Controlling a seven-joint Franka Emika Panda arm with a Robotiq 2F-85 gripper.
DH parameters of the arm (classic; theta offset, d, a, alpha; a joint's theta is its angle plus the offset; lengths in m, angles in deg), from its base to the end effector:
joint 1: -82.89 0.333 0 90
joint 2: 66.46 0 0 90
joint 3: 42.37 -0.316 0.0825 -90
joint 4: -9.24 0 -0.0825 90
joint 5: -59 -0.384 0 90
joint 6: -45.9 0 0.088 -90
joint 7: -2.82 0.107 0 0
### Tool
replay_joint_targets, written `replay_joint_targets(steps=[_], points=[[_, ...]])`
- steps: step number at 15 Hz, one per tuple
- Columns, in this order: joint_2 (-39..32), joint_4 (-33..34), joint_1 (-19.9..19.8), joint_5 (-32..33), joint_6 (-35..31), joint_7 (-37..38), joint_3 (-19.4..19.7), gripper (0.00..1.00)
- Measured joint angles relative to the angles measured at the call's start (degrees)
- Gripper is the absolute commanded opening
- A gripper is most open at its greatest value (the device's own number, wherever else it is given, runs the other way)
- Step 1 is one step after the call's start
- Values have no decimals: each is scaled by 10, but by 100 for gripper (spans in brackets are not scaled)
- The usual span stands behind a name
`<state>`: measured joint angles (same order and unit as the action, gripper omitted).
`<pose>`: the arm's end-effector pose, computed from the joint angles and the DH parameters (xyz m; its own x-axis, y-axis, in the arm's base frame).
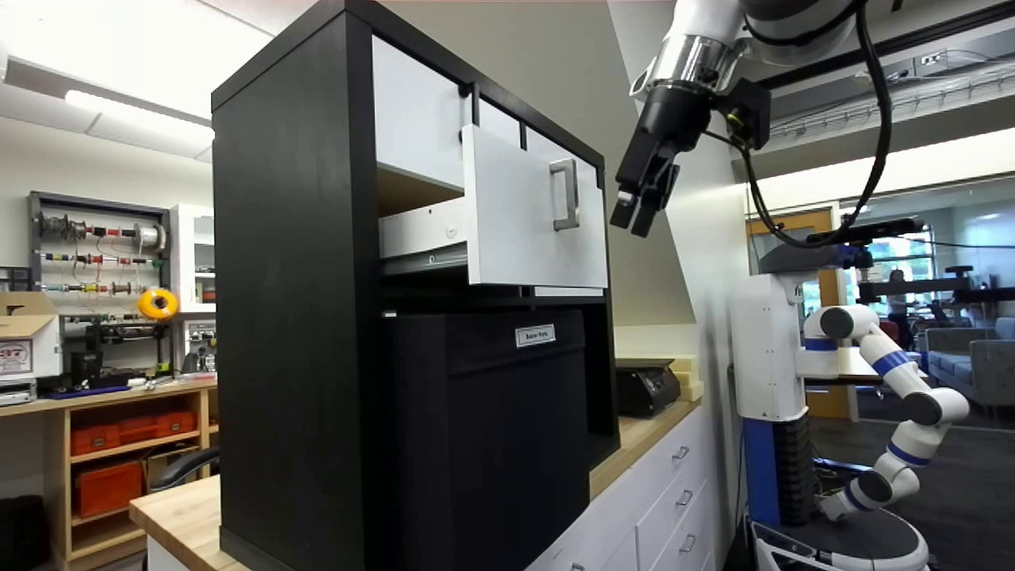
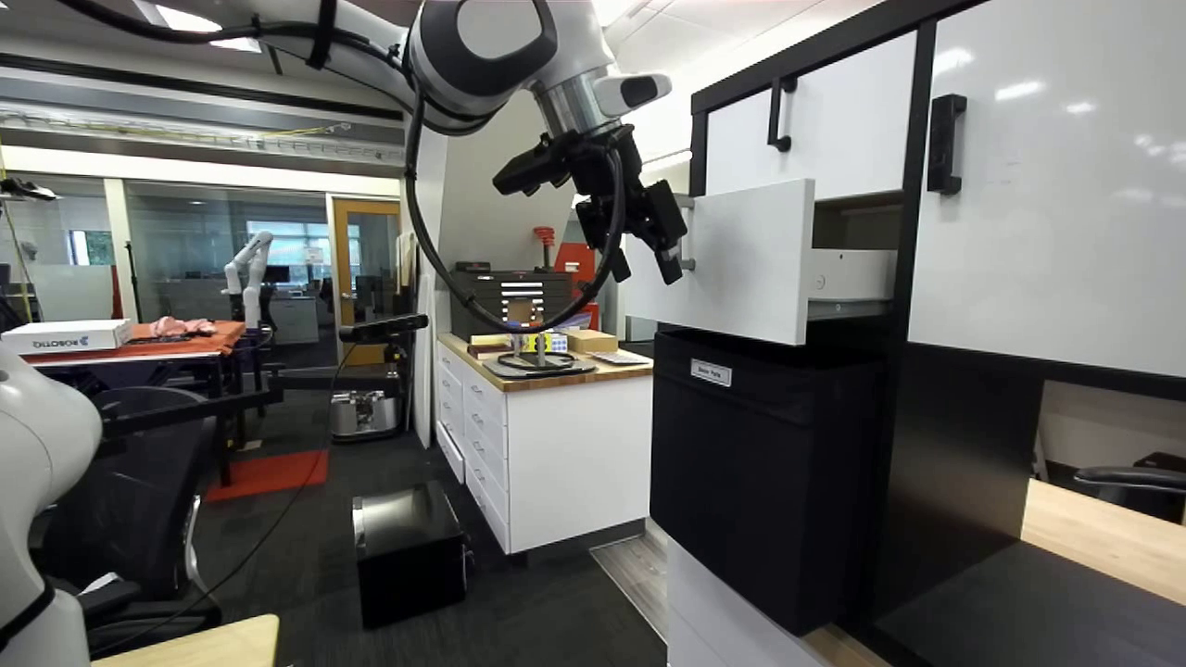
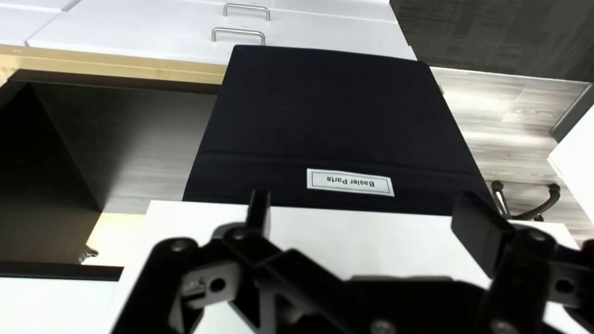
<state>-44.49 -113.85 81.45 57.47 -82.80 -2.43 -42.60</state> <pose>0.4784 -0.0091 0.6097 0.8845 0.0566 0.4631 0.0546 -0.9983 0.0178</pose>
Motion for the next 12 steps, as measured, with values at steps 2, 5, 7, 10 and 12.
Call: replay_joint_targets(steps=[2,5,7,10,12], points=[[5,0,0,0,-18,5,-4,100],[20,0,1,0,-30,15,-10,100],[26,0,4,0,-39,21,-13,100],[28,-1,8,0,-59,31,-21,100],[26,-3,9,1,-73,40,-28,100]])
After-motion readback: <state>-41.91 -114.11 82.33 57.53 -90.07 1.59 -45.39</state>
